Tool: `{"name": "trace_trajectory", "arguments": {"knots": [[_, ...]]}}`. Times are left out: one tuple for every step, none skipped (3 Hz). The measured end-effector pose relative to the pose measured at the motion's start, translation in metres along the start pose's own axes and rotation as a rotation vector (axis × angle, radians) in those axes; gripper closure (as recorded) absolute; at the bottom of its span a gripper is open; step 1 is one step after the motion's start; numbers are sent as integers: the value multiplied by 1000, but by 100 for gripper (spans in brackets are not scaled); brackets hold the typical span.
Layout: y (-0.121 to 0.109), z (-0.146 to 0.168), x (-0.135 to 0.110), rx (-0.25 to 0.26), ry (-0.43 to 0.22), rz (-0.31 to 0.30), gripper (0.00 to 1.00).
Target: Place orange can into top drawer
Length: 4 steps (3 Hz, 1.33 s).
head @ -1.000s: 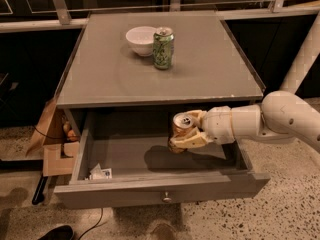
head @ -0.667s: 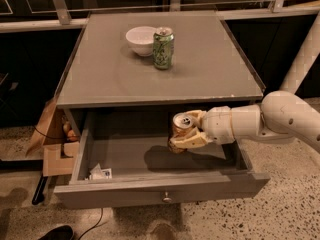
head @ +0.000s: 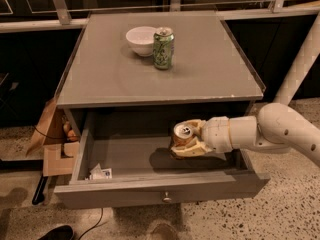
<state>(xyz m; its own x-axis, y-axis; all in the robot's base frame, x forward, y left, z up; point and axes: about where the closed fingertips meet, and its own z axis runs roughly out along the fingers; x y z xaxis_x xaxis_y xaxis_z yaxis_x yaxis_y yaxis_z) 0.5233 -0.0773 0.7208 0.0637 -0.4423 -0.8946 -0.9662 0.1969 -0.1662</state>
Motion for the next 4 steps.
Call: {"name": "trace_trajectory", "arguments": {"knots": [[1, 12, 11, -1, -16, -23, 100], [1, 26, 20, -11, -26, -39, 100], [1, 40, 28, -24, -30, -50, 100], [2, 61, 39, -48, -25, -72, 100]]}}
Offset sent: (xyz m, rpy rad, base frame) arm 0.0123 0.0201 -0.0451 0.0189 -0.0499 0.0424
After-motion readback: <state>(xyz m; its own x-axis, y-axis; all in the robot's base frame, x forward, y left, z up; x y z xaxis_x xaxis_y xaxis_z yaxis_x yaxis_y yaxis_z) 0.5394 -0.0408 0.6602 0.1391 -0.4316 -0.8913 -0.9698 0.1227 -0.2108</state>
